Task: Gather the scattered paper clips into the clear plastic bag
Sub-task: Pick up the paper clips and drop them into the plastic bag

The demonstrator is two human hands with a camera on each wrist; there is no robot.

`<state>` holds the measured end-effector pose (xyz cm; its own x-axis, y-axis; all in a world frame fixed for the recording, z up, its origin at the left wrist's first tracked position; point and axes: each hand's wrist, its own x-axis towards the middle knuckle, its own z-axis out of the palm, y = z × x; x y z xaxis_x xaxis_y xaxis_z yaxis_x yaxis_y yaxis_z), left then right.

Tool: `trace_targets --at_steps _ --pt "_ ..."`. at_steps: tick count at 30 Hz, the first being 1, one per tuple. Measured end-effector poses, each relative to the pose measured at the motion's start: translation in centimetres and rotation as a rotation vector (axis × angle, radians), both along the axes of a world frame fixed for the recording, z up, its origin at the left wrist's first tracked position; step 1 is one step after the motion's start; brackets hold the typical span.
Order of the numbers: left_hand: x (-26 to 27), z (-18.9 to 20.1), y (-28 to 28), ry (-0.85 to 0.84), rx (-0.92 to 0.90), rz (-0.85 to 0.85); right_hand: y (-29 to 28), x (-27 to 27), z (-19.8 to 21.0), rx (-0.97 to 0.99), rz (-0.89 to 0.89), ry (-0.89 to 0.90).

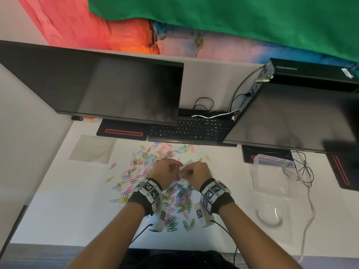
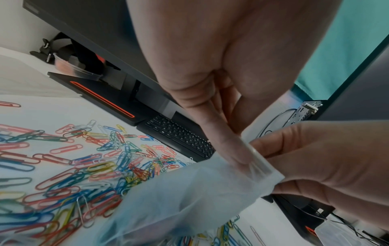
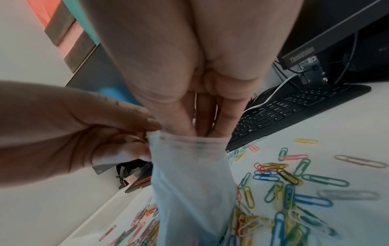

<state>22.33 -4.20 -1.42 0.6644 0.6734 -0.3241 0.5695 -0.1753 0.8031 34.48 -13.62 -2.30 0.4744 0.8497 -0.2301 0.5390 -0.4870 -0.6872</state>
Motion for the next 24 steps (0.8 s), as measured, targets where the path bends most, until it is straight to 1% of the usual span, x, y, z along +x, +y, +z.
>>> trace_targets --at_steps 5,8,10,12,13,14,15,16,17,18,19,20,21,22,24 --pt "0.1 -0.3 0.1 -0.001 0.029 -0.005 -0.1 0.2 -0.3 0.012 0.048 0.016" --pt "0.2 -0.6 0.3 -0.009 0.019 0.015 -0.3 0.3 -0.5 0.027 0.061 -0.035" --pt "0.2 -0.4 0.3 -0.003 0.013 0.017 -0.3 0.4 -0.4 0.043 0.113 -0.040" --pt "0.2 -0.2 0.5 -0.005 0.005 0.022 -0.2 0.6 0.0 0.070 0.197 0.015" --pt "0.1 -0.2 0.6 -0.004 0.009 0.025 -0.1 0.8 0.1 0.084 0.209 0.066" --pt "0.0 -0.1 0.7 -0.008 0.011 0.030 -0.2 1.3 0.3 0.108 0.180 0.145" --pt "-0.2 0.0 0.9 -0.013 0.012 0.040 -0.2 2.0 0.4 0.140 0.095 0.250" --pt "-0.4 0.1 1.0 -0.022 0.015 0.053 -0.4 2.9 0.3 0.180 -0.030 0.350" --pt "-0.7 0.2 1.1 -0.031 0.015 0.070 -0.5 4.2 -0.3 0.204 -0.159 0.401" --pt "-1.1 0.3 1.2 -0.043 0.007 0.093 -0.6 5.7 -1.2 0.192 -0.274 0.382" --pt "-1.5 0.5 1.3 -0.053 -0.008 0.124 -0.8 7.2 -2.3 0.116 -0.346 0.273" --pt "-2.0 0.6 1.4 -0.067 -0.023 0.154 -1.1 8.6 -3.5 -0.005 -0.359 0.127" --pt "-2.4 0.7 1.5 -0.080 -0.034 0.180 -1.4 9.8 -4.6 -0.133 -0.338 0.004" --pt "-2.7 0.9 1.6 -0.092 -0.043 0.197 -1.6 10.7 -5.5 -0.221 -0.311 -0.061" --pt "-3.3 1.2 2.0 -0.105 -0.059 0.214 -1.6 11.1 -6.9 -0.303 -0.233 -0.113"
